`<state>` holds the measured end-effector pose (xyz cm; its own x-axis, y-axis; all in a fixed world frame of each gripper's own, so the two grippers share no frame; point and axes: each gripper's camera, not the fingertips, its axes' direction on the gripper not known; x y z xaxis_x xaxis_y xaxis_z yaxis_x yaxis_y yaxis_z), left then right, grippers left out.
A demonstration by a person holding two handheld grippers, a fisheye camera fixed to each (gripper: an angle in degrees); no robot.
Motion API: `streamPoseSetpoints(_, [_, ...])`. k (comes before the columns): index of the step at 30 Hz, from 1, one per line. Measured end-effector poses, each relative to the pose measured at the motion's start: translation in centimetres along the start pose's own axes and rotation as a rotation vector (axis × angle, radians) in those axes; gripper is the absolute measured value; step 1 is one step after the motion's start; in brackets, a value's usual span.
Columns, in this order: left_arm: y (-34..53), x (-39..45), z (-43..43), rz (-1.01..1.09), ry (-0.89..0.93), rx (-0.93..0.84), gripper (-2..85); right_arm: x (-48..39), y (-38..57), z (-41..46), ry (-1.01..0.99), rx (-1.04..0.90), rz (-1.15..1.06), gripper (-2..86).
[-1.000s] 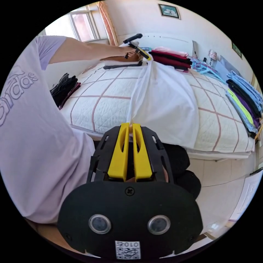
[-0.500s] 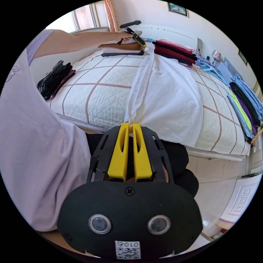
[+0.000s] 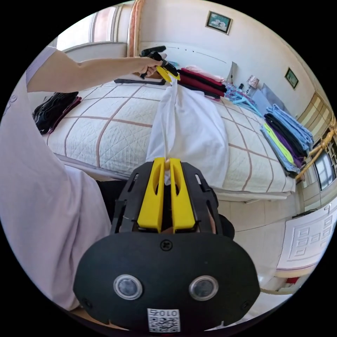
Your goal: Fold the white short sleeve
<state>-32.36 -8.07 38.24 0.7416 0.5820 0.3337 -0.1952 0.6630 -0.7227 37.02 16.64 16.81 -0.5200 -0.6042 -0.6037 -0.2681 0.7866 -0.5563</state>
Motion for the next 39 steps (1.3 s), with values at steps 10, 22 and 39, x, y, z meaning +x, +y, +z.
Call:
streamPoseSetpoints(10, [1.8, -1.5, 0.2, -0.007, 0.138, 0.14, 0.4, -4.2, 0.8, 1.4, 0.154, -0.087, -0.102, 3.0])
streamPoseSetpoints(22, [5.1, -5.2, 0.8, -0.12, 0.216, 0.084, 0.5, -6.3, 2.0, 2.0, -0.014, -0.116, -0.196, 3.1])
streamPoseSetpoints(39, [7.7, 16.2, 0.2, 0.569, -0.171, 0.073, 0.9, -0.3, -2.6, -0.1, 0.007, 0.058, 0.022, 2.0])
